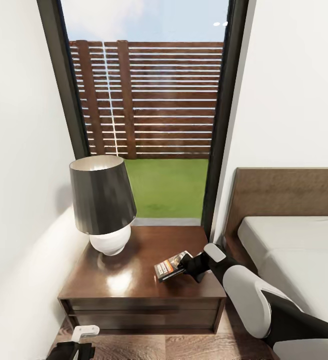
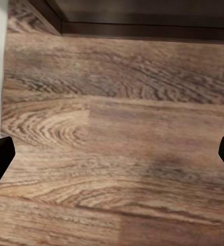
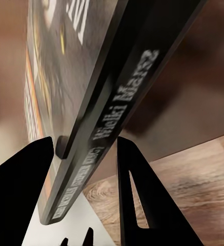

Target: In the bedroom, move the book from the bed onto either nightstand, and place the two sandals side by side next to the bed.

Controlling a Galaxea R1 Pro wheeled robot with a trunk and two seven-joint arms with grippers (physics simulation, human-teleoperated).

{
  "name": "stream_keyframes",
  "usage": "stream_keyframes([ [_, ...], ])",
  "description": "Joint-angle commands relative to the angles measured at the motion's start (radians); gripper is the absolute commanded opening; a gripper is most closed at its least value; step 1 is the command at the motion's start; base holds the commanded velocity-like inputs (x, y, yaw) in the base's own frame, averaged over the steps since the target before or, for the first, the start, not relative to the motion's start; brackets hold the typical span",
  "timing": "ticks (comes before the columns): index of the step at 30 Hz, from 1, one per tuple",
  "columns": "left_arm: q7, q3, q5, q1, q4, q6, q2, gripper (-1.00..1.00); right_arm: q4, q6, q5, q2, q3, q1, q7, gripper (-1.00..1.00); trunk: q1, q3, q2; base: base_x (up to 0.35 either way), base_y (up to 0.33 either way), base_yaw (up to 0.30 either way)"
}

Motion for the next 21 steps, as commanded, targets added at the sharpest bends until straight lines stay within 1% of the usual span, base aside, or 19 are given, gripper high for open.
stream_keyframes([
  [1,-0.005,0.006,-0.007,-0.001,-0.003,0.004,-0.001,1.0,-0.003,0.002,-0.013,0.0,0.0,-0.001,-0.014,-1.0,0.004,-0.004,-0.008,0.0,0.0,0.0],
  [2,-0.005,0.006,-0.007,-0.001,-0.003,0.004,-0.001,1.0,-0.003,0.002,-0.013,0.0,0.0,-0.001,-0.017,-1.0,0.008,-0.007,-0.015,0.0,0.0,0.0],
  [13,-0.005,0.006,-0.007,-0.001,-0.003,0.004,-0.001,1.0,-0.003,0.002,-0.013,0.001,-0.001,-0.005,-0.029,-1.0,0.008,-0.007,-0.015,0.0,0.0,0.0],
  [18,-0.005,0.006,-0.007,-0.001,-0.003,0.004,-0.001,1.0,-0.002,0.003,-0.013,0.001,-0.001,-0.008,-0.029,-1.0,0.027,-0.023,-0.05,0.0,0.0,0.0],
  [21,-0.005,0.006,-0.007,-0.001,-0.003,0.004,-0.001,1.0,-0.001,0.004,-0.013,0.001,-0.002,-0.009,-0.029,-1.0,0.027,-0.023,-0.05,0.0,0.0,0.0],
])
